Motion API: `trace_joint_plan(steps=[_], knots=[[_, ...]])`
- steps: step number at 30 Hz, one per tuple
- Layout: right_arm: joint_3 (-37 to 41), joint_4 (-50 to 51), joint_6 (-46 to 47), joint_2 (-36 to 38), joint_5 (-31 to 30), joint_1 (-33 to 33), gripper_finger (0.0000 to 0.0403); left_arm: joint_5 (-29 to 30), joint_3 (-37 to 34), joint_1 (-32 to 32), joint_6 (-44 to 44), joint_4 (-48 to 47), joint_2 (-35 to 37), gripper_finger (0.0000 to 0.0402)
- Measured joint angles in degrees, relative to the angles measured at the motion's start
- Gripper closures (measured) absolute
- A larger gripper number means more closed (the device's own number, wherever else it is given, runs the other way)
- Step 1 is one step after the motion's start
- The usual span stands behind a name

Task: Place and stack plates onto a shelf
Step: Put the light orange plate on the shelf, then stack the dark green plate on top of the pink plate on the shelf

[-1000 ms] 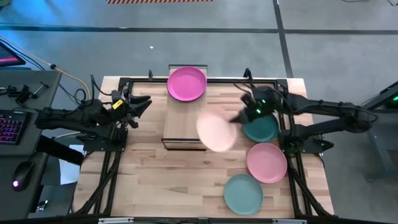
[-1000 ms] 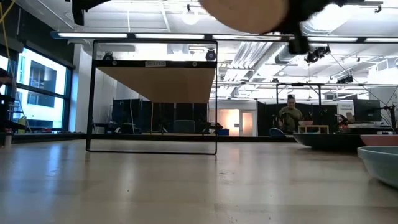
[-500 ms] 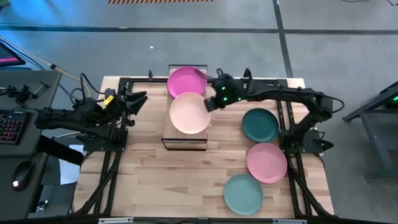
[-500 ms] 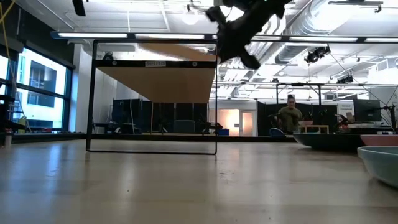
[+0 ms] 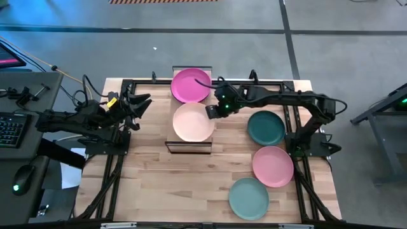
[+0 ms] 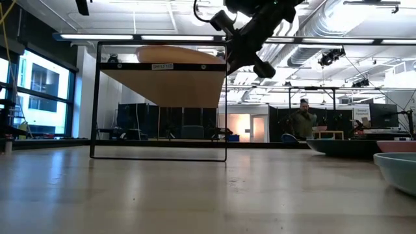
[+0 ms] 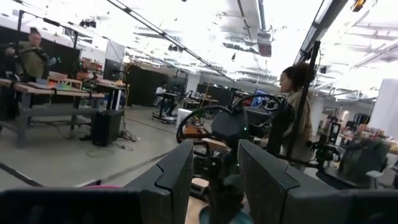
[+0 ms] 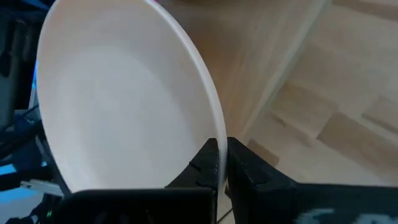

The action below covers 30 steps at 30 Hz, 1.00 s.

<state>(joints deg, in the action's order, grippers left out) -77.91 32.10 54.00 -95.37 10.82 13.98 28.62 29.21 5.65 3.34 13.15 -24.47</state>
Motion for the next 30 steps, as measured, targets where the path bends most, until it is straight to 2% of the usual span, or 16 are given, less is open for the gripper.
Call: trace_joint_plan(steps=[8,17,21,24,30], knots=[[0.01,-0.9,-2.46,0.0,-1.43,-0.99,0.0389,0.0,0.0,0.0,-0.06,0.0,0.0,0.0284],[0.0,-3.09,-7.55,0.17,-2.96,0.08,0.0275,0.0,0.0,0.0,-0.01,-0.02,0.0,0.0284],[0.0,-2.13,-12.7,2.74,-0.56,2.0,0.0249,0.0,0.0,0.0,-0.01,-0.04,0.0,0.0284],[0.0,2.63,-16.85,6.65,-0.74,3.51,0.0246,0.0,0.0,0.0,-0.01,-0.51,0.02,0.0284],[-0.02,18.36,-26.95,15.04,-7.77,3.9,0.0246,0.01,0.0,0.0,1.39,-5.59,0.0,0.0284]])
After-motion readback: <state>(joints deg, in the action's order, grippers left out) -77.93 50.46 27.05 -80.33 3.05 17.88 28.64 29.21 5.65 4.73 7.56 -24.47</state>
